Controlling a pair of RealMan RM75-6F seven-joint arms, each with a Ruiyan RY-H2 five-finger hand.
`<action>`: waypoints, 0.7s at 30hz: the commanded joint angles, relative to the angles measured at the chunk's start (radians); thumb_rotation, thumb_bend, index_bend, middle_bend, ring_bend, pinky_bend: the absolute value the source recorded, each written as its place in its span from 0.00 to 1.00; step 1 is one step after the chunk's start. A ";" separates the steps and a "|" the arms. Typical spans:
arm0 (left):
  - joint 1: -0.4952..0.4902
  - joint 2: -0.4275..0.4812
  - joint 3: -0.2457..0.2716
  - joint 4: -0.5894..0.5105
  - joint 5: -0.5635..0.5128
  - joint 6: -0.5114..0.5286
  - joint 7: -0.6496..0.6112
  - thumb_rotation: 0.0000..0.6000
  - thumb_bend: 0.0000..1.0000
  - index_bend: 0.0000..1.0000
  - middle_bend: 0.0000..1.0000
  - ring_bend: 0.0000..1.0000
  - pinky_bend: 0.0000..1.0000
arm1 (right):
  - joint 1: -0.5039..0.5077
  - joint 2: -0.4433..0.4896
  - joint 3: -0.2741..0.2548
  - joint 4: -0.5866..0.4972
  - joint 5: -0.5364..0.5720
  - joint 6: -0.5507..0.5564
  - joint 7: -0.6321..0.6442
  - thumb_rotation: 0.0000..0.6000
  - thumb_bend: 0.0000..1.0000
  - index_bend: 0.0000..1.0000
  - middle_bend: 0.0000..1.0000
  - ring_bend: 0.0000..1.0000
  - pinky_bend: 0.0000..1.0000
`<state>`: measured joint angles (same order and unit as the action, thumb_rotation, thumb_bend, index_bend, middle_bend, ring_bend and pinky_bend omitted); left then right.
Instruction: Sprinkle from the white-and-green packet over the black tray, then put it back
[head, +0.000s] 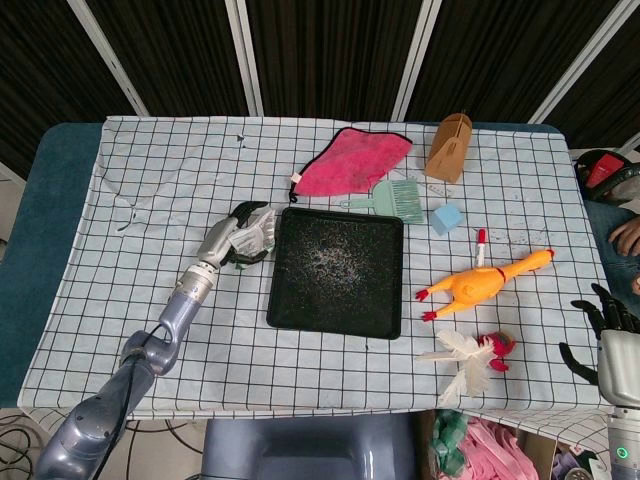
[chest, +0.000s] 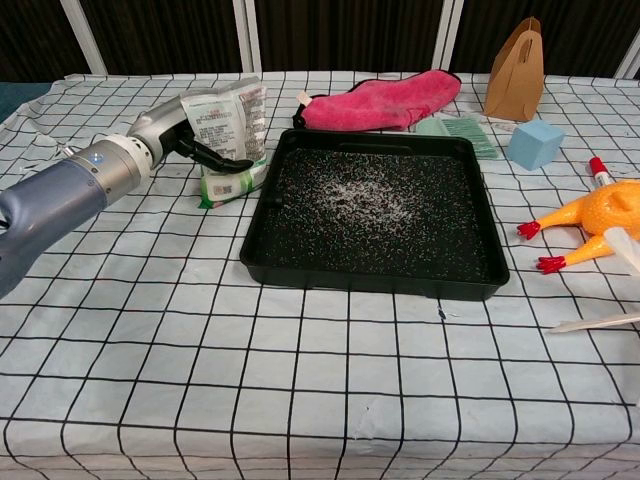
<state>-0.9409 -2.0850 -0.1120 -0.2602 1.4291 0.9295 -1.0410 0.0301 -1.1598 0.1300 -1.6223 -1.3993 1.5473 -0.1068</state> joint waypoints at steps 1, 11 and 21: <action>0.019 0.033 0.010 -0.040 0.010 0.013 0.028 1.00 0.26 0.12 0.10 0.03 0.14 | -0.001 -0.001 0.000 0.000 0.000 0.002 -0.002 1.00 0.21 0.28 0.08 0.14 0.25; 0.087 0.205 0.038 -0.311 0.042 0.099 0.143 1.00 0.26 0.12 0.10 0.03 0.11 | -0.001 -0.002 0.002 0.000 0.001 0.004 -0.006 1.00 0.21 0.28 0.08 0.14 0.25; 0.116 0.383 0.044 -0.643 0.055 0.123 0.282 1.00 0.26 0.12 0.10 0.03 0.11 | -0.003 -0.003 0.003 0.000 -0.001 0.010 -0.009 1.00 0.21 0.28 0.08 0.14 0.25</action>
<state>-0.8375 -1.7551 -0.0670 -0.8288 1.4820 1.0413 -0.8169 0.0273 -1.1627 0.1332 -1.6226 -1.4006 1.5569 -0.1154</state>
